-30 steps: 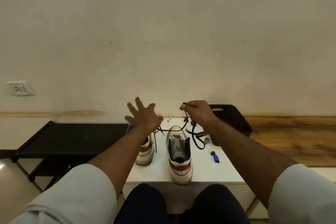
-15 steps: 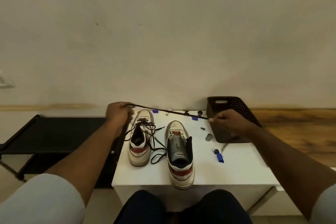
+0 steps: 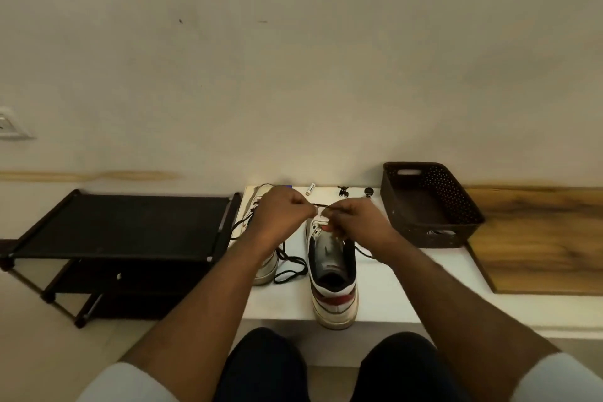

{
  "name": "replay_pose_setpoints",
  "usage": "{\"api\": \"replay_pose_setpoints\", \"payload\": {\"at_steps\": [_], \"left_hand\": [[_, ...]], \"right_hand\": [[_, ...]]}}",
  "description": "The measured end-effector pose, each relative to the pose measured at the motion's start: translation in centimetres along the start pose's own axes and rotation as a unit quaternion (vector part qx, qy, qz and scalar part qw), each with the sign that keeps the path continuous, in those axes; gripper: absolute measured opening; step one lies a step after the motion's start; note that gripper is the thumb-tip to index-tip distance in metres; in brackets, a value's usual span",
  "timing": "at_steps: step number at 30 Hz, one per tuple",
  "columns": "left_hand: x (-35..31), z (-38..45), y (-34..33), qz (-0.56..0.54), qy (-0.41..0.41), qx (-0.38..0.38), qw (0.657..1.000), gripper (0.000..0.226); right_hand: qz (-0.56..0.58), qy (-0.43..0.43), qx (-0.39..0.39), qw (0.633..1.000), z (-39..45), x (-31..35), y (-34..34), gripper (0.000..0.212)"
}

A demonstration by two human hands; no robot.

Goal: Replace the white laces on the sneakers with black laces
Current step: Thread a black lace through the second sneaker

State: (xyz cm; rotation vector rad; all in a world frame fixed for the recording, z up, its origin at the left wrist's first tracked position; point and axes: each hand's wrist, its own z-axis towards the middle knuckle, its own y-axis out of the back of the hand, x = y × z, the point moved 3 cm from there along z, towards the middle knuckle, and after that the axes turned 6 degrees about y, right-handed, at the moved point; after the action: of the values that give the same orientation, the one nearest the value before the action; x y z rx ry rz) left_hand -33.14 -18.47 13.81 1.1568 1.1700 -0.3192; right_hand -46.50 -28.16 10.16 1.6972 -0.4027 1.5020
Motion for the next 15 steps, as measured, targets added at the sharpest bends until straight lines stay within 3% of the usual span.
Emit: {"api": "replay_pose_setpoints", "payload": {"at_steps": [3, 5, 7, 8, 10, 12, 14, 15], "left_hand": [[2.3, -1.1, 1.9, -0.033, 0.006, 0.042, 0.999, 0.014], [3.9, -1.2, 2.2, -0.045, 0.015, 0.021, 0.999, 0.015], [4.3, -0.9, 1.5, -0.049, 0.005, -0.002, 0.999, 0.015], [4.1, -0.8, 0.8, -0.041, -0.005, 0.000, 0.999, 0.015], [3.2, -0.6, -0.5, -0.024, -0.028, 0.012, 0.999, 0.013], [2.8, -0.6, -1.2, -0.016, -0.046, 0.020, 0.999, 0.010], [2.9, -0.7, -1.1, 0.007, -0.058, 0.019, 0.998, 0.010], [3.0, -0.7, -0.8, 0.025, -0.057, 0.023, 0.998, 0.011]], "right_hand": [[0.042, -0.058, -0.186, 0.980, 0.3, -2.3, 5.3, 0.014], [-0.110, -0.095, -0.226, 0.963, 0.4, -4.0, 8.8, 0.021], [-0.285, -0.108, -0.124, 0.944, 0.3, -4.2, 8.8, 0.045], [-0.303, -0.080, -0.063, 0.947, 0.2, -3.8, 7.6, 0.062], [-0.196, -0.032, 0.032, 0.980, -0.3, -1.9, 4.0, 0.080], [-0.115, 0.017, 0.089, 0.989, -0.8, -0.8, 0.7, 0.061], [-0.133, 0.048, 0.063, 0.988, -0.9, -1.0, -0.5, 0.025], [-0.131, 0.045, 0.024, 0.990, -0.9, -1.4, 0.2, 0.018]]}}
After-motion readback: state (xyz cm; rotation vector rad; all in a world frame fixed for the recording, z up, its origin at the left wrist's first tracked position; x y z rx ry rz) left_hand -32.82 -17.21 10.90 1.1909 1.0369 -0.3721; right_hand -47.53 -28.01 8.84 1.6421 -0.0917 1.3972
